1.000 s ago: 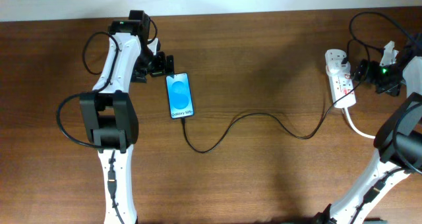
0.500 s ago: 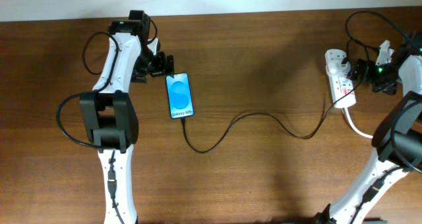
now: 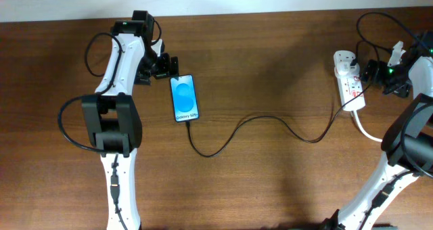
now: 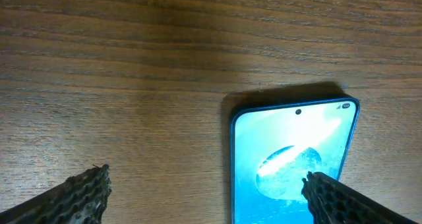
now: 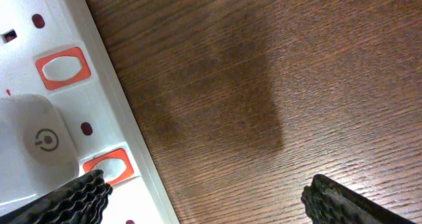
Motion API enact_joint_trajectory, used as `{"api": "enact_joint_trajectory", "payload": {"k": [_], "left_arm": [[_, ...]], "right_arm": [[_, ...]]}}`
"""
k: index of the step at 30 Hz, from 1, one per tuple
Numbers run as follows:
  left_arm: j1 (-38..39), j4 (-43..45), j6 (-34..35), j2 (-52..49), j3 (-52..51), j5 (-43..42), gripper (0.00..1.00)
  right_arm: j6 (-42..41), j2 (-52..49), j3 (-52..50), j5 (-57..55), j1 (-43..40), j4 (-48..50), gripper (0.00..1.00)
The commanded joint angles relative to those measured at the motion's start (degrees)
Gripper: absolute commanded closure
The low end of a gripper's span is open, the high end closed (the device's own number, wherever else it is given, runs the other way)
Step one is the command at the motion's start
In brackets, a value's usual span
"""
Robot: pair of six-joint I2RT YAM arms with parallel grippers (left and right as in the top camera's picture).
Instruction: Plug charger to phone and switch on socket
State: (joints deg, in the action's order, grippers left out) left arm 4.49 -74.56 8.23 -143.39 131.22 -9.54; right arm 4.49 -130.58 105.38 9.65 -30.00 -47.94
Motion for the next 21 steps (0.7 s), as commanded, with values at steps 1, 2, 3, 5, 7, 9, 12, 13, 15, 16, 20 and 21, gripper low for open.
{"api": "enact_joint_trajectory", "payload": {"k": [1,2,3,5,7,9,12,13,15,16,20,21], "left_arm": [[0.11,-0.07,0.07,-0.92,0.9,0.59,0.01],[0.11,-0.07,0.07,-0.92,0.9,0.59,0.01],[0.11,-0.07,0.07,-0.92,0.9,0.59,0.01],[0.11,-0.07,0.07,-0.92,0.87,0.59,0.01],[0.11,-0.07,0.07,-0.92,0.87,0.59,0.01],[0.11,-0.07,0.07,-0.92,0.87,0.59,0.01],[0.11,-0.07,0.07,-0.92,0.9,0.59,0.01],[0.11,-0.07,0.07,-0.92,0.9,0.59,0.01],[0.11,-0.07,0.07,-0.92,0.9,0.59,0.01],[0.11,-0.07,0.07,-0.92,0.9,0.59,0.01],[0.11,-0.07,0.07,-0.92,0.9,0.59,0.01],[0.11,-0.07,0.07,-0.92,0.9,0.59,0.01]], "right_arm": [[-0.7,-1.07,-0.26,-0.92,0.42,0.04,0.01],[-0.7,-1.07,-0.31,-0.9,0.42,0.04,0.01],[-0.7,-1.07,-0.33,-0.9,0.42,0.04,0.01],[-0.7,-1.07,-0.33,-0.87,0.42,0.04,0.01],[-0.7,-1.07,-0.48,-0.85,0.42,0.02,0.01],[-0.68,-1.07,-0.96,-0.87,0.42,0.09,0.01],[-0.7,-1.07,-3.15,-0.22,0.42,1.9,0.01],[-0.7,-1.07,-3.43,0.2,0.42,2.21,0.01],[-0.7,-1.07,-3.61,0.42,0.42,2.49,0.01],[-0.72,-1.07,-3.61,0.42,0.48,2.8,0.01],[-1.27,-1.07,-3.61,0.39,0.48,3.91,0.01],[-1.62,-1.07,-3.61,0.39,0.46,4.2,0.01]]}}
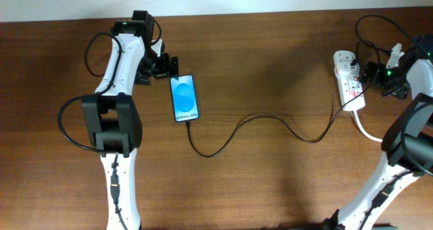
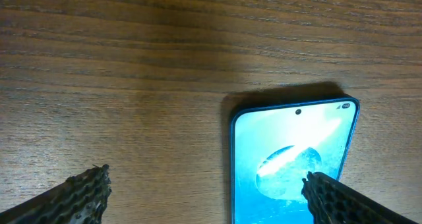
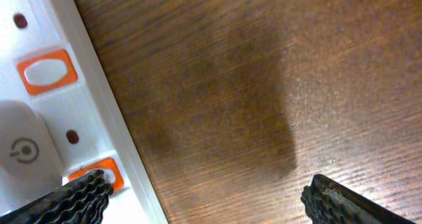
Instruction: Plug charger to phone and switch on socket
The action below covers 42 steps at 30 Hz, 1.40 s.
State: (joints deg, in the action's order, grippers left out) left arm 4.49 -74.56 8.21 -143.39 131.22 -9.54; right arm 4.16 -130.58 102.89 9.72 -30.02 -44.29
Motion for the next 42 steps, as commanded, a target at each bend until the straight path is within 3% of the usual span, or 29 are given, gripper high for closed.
{"api": "enact_joint_trajectory", "payload": {"k": [1,42], "left_arm": [[0.11,-0.07,0.09,-0.92,0.9,0.59,0.01],[0.11,-0.07,0.09,-0.92,0.9,0.59,0.01]], "right_arm": [[-1.73,-1.07,-1.11,0.35,0.5,0.87,0.01],[-1.44,-1.07,-1.44,3.15,2.32,-0.92,0.01]]}}
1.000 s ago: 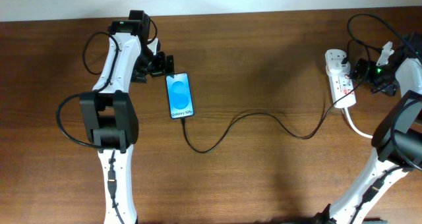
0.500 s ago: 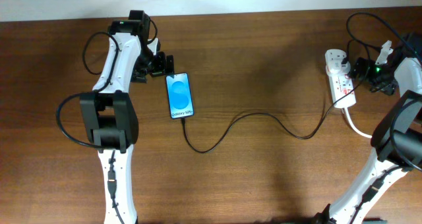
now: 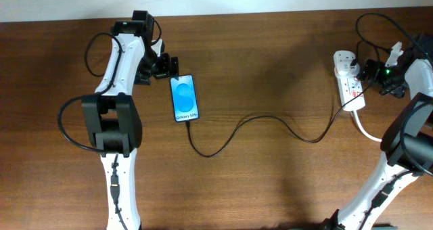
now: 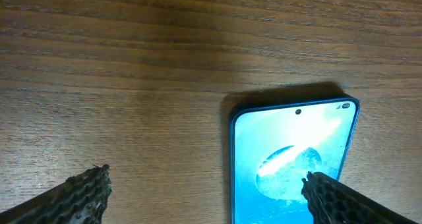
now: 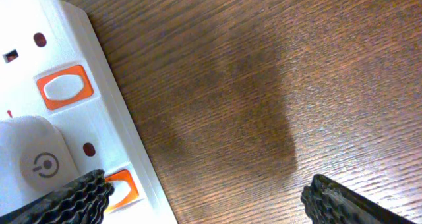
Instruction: Plug charger to phone and switch on socket
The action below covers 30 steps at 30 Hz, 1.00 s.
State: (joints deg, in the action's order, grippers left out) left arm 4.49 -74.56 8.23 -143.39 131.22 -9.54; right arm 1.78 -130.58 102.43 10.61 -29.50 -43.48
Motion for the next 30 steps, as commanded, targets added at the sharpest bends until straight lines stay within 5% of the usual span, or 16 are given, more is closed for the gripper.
{"api": "enact_joint_trajectory", "payload": {"k": [1,19,30], "left_arm": [[0.11,-0.07,0.07,-0.92,0.87,0.59,0.01],[0.11,-0.07,0.07,-0.92,0.9,0.59,0.01],[0.11,-0.07,0.07,-0.92,0.9,0.59,0.01]], "right_arm": [[0.94,-1.07,-1.22,2.23,1.79,-1.86,0.01],[0.92,-1.03,-4.13,2.16,1.75,-2.05,0.01],[-1.97,-0.17,22.21,1.92,-9.66,-20.98,0.02]]}}
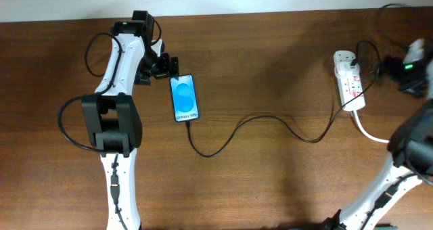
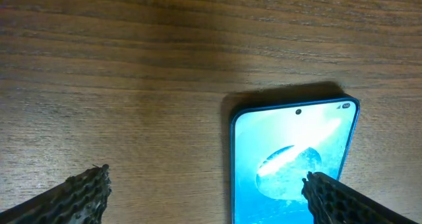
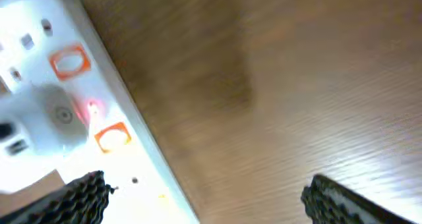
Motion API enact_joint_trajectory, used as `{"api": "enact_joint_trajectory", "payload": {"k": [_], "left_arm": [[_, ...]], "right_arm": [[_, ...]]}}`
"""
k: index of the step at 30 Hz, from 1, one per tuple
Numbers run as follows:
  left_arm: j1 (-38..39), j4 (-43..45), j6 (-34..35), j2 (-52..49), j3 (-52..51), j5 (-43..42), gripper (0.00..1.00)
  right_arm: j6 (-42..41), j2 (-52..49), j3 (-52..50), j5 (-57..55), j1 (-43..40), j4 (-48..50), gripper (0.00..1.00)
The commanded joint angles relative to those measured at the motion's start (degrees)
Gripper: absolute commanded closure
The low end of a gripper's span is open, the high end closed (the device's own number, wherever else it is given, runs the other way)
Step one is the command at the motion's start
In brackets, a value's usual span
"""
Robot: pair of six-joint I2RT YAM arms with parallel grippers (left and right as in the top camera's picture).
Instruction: Plug charger to phone and switch on socket
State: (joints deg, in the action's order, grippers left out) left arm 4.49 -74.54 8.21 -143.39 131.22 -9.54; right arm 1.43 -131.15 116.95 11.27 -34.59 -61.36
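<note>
The phone (image 1: 185, 98) lies on the wooden table with its screen lit blue. A black cable (image 1: 257, 122) runs from its lower end to the white power strip (image 1: 350, 81) at the right. In the right wrist view a white charger plug (image 3: 46, 122) sits in the strip (image 3: 125, 171) between two orange switches (image 3: 69, 61), and a red lamp (image 3: 92, 109) glows beside it. My right gripper (image 3: 204, 197) is open, off the strip's right side (image 1: 387, 66). My left gripper (image 2: 204, 197) is open at the phone's top end (image 2: 290, 165).
The strip's own white lead (image 1: 365, 130) trails off toward the table's right edge. Black arm cables loop above the strip (image 1: 369, 51) and around the left arm (image 1: 95, 47). The wall edge runs along the back of the table.
My right gripper has drawn back to the right and farther from the strip. A red lamp now glows next to the charger plug. The left gripper and phone have not moved.
My right gripper stood open at the strip's right edge, one finger by the nearer orange switch, and shifted slightly there over two moments. Now it is farther off and the strip's lamp is lit. The phone, its cable and my left gripper stayed put throughout.
</note>
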Motion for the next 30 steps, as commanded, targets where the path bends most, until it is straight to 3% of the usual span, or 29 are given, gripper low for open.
{"api": "enact_joint_trajectory", "payload": {"k": [1,7,14,24,30], "left_arm": [[0.11,-0.09,0.09,-0.92,0.87,0.59,0.01],[0.11,-0.09,0.09,-0.92,0.87,0.59,0.01],[0.11,-0.09,0.09,-0.92,0.9,0.59,0.01],[0.11,-0.09,0.09,-0.92,0.87,0.59,0.01],[0.11,-0.09,0.09,-0.92,0.87,0.59,0.01]], "right_arm": [[-1.75,0.39,10.21,3.48,-5.73,-4.9,0.02],[-1.75,1.01,23.26,11.72,-8.61,-15.15,0.02],[-1.77,7.89,34.82,18.34,-5.29,-20.26,0.02],[-1.49,19.89,35.93,18.32,8.41,-24.98,0.02],[-1.53,23.89,35.93,18.95,21.05,-29.97,0.02]]}}
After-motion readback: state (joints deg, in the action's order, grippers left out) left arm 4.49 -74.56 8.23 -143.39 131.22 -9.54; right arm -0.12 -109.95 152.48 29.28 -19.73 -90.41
